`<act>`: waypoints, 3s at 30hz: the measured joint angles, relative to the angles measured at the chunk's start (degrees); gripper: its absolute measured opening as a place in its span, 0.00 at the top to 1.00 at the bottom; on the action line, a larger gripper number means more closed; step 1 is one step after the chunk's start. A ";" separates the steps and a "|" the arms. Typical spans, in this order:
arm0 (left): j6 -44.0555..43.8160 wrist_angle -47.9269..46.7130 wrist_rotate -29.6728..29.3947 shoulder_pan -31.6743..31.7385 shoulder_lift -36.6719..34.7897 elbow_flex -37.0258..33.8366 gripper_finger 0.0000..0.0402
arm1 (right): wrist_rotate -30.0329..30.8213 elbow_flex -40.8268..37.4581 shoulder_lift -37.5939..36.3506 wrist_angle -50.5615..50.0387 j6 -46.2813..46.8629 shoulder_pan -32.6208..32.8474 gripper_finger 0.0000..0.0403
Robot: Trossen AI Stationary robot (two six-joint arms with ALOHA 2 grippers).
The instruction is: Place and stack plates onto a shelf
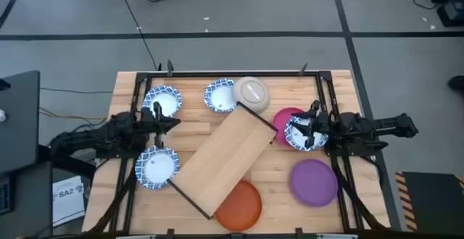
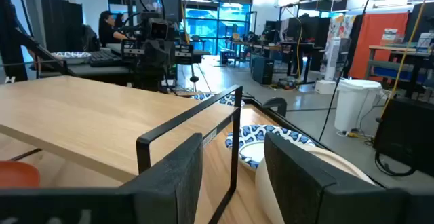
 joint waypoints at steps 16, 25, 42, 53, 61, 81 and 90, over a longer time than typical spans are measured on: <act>-0.02 0.12 0.00 0.00 0.31 0.00 0.94 | 0.00 0.00 0.00 0.00 0.00 0.00 0.59; -0.02 0.02 0.00 0.02 0.68 -0.02 0.94 | 0.00 0.00 0.00 0.02 0.00 0.00 0.59; -0.02 0.02 0.00 0.00 0.68 0.00 0.94 | 0.00 0.00 -0.02 0.04 0.00 0.00 0.59; -0.02 0.00 0.00 0.01 0.68 -0.01 0.94 | 0.00 0.00 0.00 0.09 0.00 0.00 0.59; -0.02 0.00 0.00 0.01 0.68 -0.01 0.94 | 0.04 0.00 -0.02 0.25 0.00 0.00 0.59; -0.02 0.00 0.00 0.02 0.68 -0.01 0.94 | 1.01 0.00 -0.02 0.42 3.21 0.02 0.59; -0.01 0.00 0.00 0.00 0.68 -0.02 0.94 | 4.20 -0.01 0.00 5.96 8.19 0.01 0.59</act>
